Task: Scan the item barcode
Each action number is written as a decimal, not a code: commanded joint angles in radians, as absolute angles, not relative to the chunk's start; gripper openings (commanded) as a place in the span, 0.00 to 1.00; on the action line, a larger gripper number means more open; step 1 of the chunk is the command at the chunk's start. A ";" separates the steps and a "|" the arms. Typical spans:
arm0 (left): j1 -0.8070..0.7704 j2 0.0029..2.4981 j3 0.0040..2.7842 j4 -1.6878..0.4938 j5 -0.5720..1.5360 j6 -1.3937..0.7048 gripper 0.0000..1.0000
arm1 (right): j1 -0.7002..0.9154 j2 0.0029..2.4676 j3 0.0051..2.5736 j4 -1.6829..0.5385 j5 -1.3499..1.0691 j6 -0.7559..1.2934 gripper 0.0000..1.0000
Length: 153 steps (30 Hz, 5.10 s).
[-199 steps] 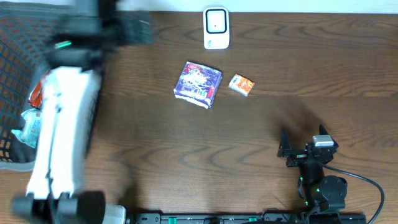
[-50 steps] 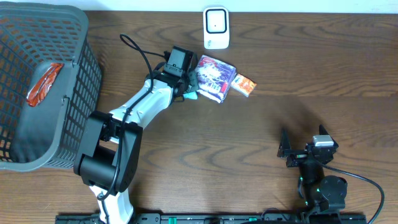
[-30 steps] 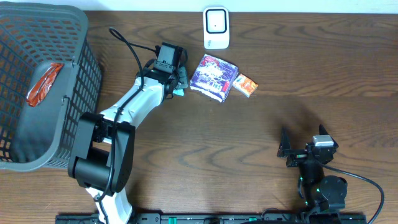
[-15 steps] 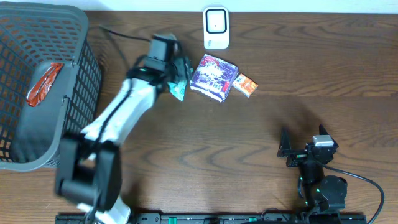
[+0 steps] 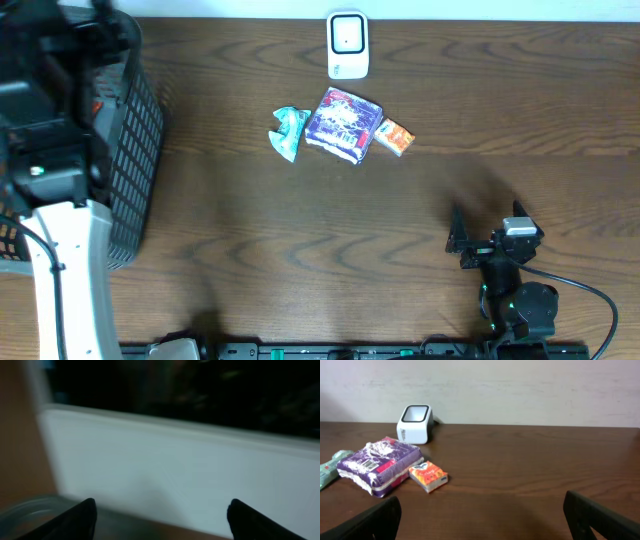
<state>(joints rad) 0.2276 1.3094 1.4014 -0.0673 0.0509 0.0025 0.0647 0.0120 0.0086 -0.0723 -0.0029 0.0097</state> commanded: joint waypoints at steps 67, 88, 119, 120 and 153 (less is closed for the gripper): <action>0.581 1.970 1.358 -0.253 -0.029 0.522 0.07 | 0.058 0.006 0.006 -0.075 0.005 -0.001 0.99; 0.041 1.182 1.359 -0.153 0.382 -0.155 0.07 | 0.058 0.006 0.006 -0.075 0.005 -0.001 0.99; -0.348 1.887 1.357 -0.622 -0.264 -0.406 0.08 | 0.058 0.006 0.006 -0.075 0.005 -0.001 0.99; -0.355 1.903 1.357 -0.636 -0.274 -0.406 0.11 | 0.058 0.006 0.006 -0.075 0.005 -0.001 0.99; -0.355 1.481 1.383 -1.074 -0.026 -0.311 0.98 | 0.060 0.006 0.006 0.276 -0.545 0.633 0.99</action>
<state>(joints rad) -0.3599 1.4738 1.3808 -1.0710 -0.0319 -0.3168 0.0601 0.0120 0.0067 0.1623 -0.3958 0.3962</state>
